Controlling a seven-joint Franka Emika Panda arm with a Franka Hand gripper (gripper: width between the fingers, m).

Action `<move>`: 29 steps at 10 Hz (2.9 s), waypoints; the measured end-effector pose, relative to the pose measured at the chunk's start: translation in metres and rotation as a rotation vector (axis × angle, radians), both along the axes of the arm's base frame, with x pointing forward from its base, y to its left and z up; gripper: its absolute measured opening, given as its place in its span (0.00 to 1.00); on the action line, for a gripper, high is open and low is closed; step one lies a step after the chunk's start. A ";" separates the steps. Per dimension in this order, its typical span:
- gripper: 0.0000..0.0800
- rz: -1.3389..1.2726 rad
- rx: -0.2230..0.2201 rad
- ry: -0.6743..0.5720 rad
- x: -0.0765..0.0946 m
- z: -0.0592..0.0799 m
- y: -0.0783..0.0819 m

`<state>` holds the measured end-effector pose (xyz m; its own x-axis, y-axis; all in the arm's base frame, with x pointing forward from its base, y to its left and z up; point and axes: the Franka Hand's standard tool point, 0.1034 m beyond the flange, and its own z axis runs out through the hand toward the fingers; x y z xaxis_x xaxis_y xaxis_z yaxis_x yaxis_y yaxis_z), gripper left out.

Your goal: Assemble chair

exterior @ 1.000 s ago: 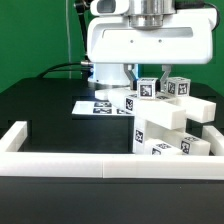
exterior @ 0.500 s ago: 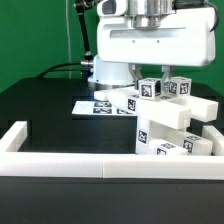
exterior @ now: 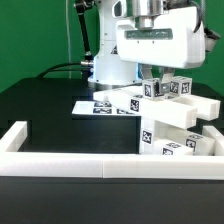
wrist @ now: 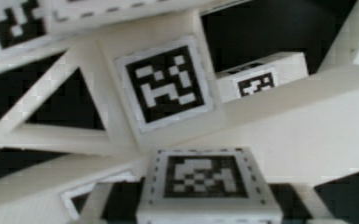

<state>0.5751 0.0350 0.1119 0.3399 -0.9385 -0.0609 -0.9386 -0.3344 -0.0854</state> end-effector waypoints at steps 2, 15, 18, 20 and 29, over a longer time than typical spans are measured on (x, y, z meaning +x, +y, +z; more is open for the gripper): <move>0.36 -0.108 0.009 0.009 0.000 0.000 0.001; 0.81 0.786 -0.049 -0.071 0.002 0.002 0.005; 0.81 1.017 -0.067 -0.090 0.002 0.002 0.002; 0.81 1.175 -0.088 -0.093 0.002 0.002 -0.001; 0.36 1.240 -0.106 -0.084 0.002 0.002 -0.002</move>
Offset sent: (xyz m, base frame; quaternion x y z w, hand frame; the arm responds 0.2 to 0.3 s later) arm 0.0000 0.0000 0.0000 0.0000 0.0000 0.0000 1.0000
